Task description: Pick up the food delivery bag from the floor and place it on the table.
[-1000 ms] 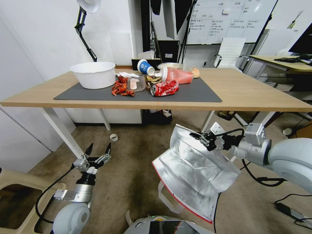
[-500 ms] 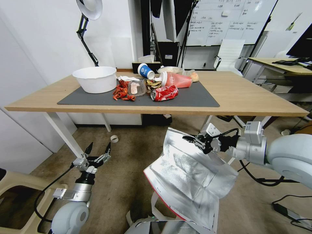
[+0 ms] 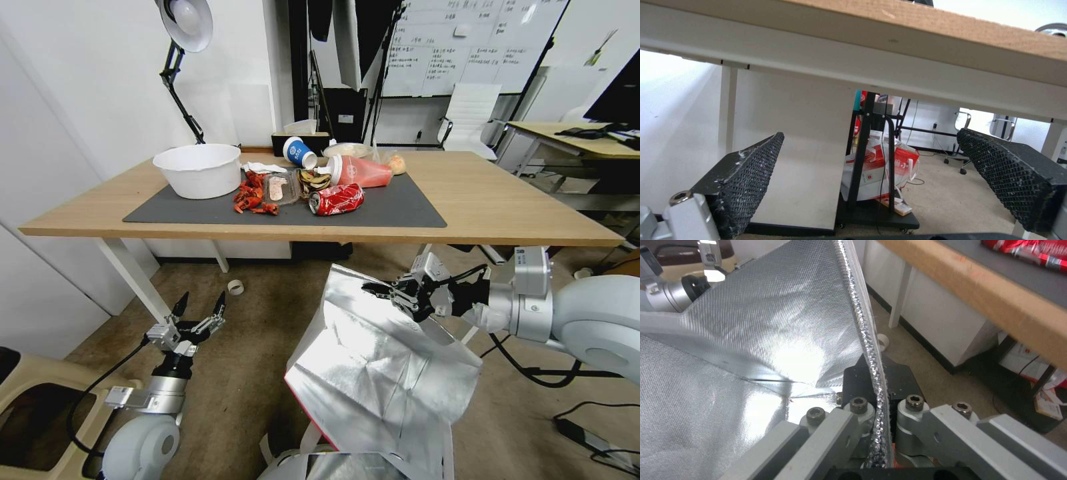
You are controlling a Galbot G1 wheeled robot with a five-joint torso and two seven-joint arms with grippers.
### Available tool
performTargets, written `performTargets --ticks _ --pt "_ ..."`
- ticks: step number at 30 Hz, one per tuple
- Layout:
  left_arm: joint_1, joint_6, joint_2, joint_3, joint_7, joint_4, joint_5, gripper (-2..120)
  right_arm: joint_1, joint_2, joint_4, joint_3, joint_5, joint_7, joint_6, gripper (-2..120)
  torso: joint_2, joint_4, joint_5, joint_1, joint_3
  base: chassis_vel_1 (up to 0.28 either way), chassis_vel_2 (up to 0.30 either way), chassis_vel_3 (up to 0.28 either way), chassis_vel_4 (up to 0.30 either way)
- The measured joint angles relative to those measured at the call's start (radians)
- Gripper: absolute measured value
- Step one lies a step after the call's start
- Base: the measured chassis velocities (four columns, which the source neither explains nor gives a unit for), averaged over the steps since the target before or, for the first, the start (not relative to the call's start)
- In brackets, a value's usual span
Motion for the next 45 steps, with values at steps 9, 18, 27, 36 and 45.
performTargets --ticks 9,18,27,36,45 --pt "-0.001 0.007 0.005 0.0 -0.002 -0.005 -0.01 100 0.0 -0.011 0.0 0.016 0.026 -0.005 0.003 0 0.036 0.0001 0.0 0.01 0.026 0.0 0.0 0.0 0.0" --pt "-0.002 0.008 0.005 -0.003 -0.003 -0.007 -0.011 100 -0.001 -0.012 0.0 0.016 0.032 -0.007 0.004 0 0.052 0.0 0.0 0.015 0.036 0.0 0.0 0.0 0.0" --pt "-0.005 0.008 0.003 -0.003 -0.003 -0.001 -0.011 100 -0.006 -0.012 0.0 0.01 0.067 -0.042 0.009 0 0.093 0.0 0.0001 0.028 0.065 0.0 0.0 0.0 0.0" --pt "-0.007 0.008 0.005 0.0 -0.003 0.006 -0.011 100 -0.009 -0.009 -0.018 0.009 0.055 -0.056 0.026 0 0.142 0.0 0.0001 0.045 0.097 0.0 0.0 0.0 0.0" --pt "-0.004 0.017 0.01 -0.007 -0.003 0.005 -0.018 100 -0.013 -0.009 -0.018 0.003 0.068 -0.078 0.048 0 0.186 0.0 0.0 0.061 0.125 0.0 0.0 0.0 0.0"
